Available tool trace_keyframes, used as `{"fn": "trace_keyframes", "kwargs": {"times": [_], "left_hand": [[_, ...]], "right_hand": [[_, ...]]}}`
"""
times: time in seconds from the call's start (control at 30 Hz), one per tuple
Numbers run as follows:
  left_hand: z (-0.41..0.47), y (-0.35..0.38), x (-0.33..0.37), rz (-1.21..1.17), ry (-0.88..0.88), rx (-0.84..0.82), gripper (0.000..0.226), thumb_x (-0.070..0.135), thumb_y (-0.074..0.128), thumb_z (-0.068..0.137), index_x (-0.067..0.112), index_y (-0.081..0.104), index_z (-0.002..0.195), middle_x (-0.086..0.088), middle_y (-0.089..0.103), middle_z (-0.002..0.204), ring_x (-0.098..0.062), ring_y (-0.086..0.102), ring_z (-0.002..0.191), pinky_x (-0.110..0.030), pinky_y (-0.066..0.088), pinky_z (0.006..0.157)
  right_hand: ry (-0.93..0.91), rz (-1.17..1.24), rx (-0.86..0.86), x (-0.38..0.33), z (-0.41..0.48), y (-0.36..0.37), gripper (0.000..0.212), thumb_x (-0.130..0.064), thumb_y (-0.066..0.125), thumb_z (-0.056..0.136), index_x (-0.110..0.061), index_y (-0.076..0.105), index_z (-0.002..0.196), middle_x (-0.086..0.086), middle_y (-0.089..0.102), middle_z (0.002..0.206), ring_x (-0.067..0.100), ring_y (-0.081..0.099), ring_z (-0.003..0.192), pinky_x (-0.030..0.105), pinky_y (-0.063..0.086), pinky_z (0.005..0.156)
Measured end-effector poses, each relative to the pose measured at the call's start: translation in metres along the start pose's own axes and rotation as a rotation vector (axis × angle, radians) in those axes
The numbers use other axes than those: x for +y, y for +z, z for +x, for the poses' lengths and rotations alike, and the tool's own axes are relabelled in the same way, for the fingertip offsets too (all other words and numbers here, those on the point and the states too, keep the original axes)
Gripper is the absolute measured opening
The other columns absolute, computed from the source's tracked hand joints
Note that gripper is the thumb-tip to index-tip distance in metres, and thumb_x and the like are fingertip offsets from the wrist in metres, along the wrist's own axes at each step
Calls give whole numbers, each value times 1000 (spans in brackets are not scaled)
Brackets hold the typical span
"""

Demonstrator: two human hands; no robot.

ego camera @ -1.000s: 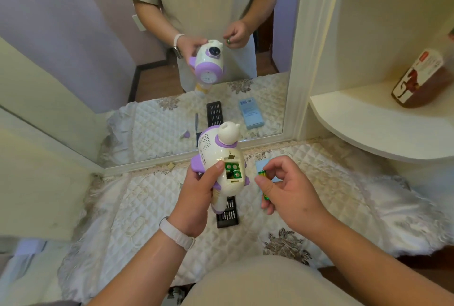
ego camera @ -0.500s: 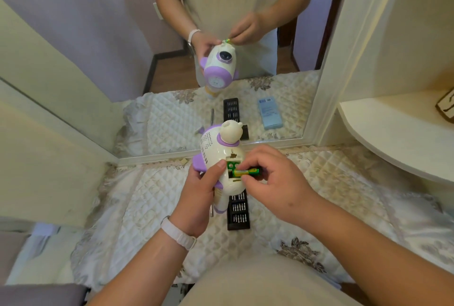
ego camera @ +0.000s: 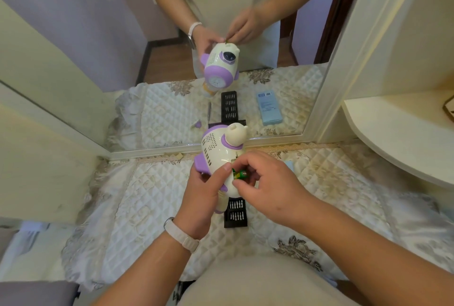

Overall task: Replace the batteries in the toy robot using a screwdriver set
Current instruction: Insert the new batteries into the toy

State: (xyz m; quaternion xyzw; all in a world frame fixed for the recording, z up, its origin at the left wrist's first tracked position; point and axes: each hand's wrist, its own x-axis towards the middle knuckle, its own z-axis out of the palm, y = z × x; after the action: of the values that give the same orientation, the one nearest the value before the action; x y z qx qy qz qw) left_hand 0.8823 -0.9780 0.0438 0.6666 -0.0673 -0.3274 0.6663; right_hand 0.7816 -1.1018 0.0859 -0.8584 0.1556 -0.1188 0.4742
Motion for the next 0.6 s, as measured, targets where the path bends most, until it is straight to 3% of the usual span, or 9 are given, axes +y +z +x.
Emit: {"fn": "trace_keyframes", "kwargs": {"times": [0.1, 0.2, 0.33, 0.4, 0.5, 0.6], "left_hand": [[2, -3, -1, -27, -6, 0, 54, 32, 72, 77, 12, 57, 125, -13, 71, 114, -25, 70, 99, -35, 58, 79], [5, -10, -4, -79, -38, 4, 59, 35, 70, 77, 11, 55, 128, -14, 69, 111, -20, 68, 90, -26, 55, 66], [13, -17, -11, -139, -79, 40, 62, 37, 70, 79, 13, 54, 133, -16, 69, 121, -22, 70, 94, -28, 54, 66], [18, -22, -16, -144, -71, 53, 60, 38, 70, 82, 11, 54, 133, -19, 69, 120, -27, 71, 96, -28, 54, 65], [27, -35, -23, -167, -54, 89, 62, 44, 65, 85, 8, 52, 134, -22, 67, 122, -41, 68, 107, -32, 53, 69], [36, -49, -27, -193, -36, 103, 46, 32, 58, 93, 6, 56, 131, -23, 70, 116, -40, 70, 98, -27, 54, 66]], "right_hand": [[0, 49, -24, 0, 1, 2, 23, -15, 66, 85, -31, 59, 98, -16, 53, 93, 5, 56, 82, 17, 48, 74], [-1, 73, -17, 4, 2, 5, 23, -16, 67, 84, -31, 59, 100, -12, 55, 96, 7, 58, 84, 19, 50, 75], [31, 95, 8, 18, 9, 12, 17, -20, 64, 87, -30, 60, 101, -16, 55, 98, 5, 56, 87, 18, 48, 73], [76, -4, -13, 37, 18, 18, 16, -25, 60, 90, -25, 62, 107, -16, 54, 102, 2, 54, 91, 18, 45, 75], [186, -209, -121, 79, 35, 33, 32, -36, 54, 95, -22, 57, 123, -10, 52, 117, 5, 52, 102, 24, 45, 84], [243, -360, -241, 117, 52, 49, 41, -39, 49, 97, -19, 51, 133, -3, 49, 129, 14, 50, 114, 32, 45, 92]]}}
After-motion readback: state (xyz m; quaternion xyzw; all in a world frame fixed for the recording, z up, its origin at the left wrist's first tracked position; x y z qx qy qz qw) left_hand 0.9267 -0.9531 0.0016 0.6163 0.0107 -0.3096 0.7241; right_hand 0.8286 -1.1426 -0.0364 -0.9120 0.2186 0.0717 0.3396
